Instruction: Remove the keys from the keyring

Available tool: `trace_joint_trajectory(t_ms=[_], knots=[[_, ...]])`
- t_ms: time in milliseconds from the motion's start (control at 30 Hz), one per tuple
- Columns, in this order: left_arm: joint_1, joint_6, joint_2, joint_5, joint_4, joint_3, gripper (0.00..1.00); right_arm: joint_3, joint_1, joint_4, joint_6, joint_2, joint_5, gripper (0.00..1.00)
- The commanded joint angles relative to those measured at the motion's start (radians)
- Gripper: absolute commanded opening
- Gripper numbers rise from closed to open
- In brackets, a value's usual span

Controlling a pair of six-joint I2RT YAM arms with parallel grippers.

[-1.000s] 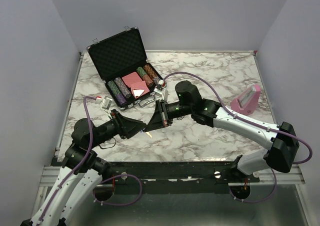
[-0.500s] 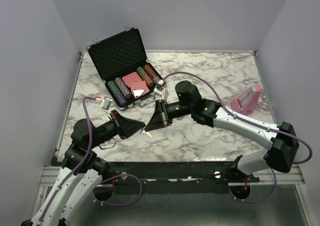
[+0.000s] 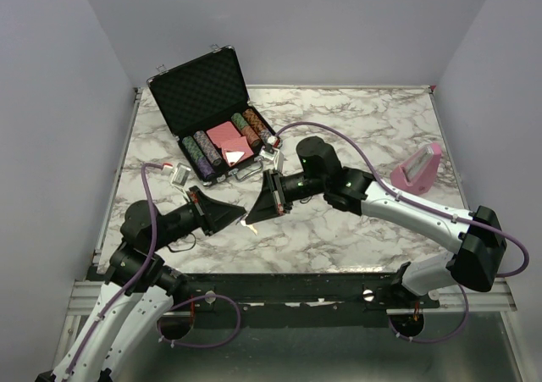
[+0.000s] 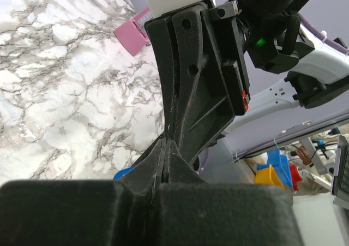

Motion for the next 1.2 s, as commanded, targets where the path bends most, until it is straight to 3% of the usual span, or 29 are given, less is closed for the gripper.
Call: trace_joint_trajectory(t_ms=[0, 400, 700, 1167], knots=[[-0.003, 0.063, 0.031, 0.077, -0.027, 0.044, 0.00, 0.028, 0.002, 0.020, -0.006, -0.004, -0.040, 0.01], [-0.001, 0.374, 0.238, 0.237, -0.369, 0.260, 0.00, 0.120, 0.002, -0.210, -0.176, 0.016, -0.071, 0.01], [-0.001, 0.528, 0.326, 0.334, -0.540, 0.377, 0.00, 0.180, 0.002, -0.332, -0.288, 0.031, -0.103, 0.01], [0.000, 0.569, 0.398, 0.403, -0.561, 0.417, 0.00, 0.209, 0.004, -0.370, -0.339, 0.043, -0.140, 0.01]])
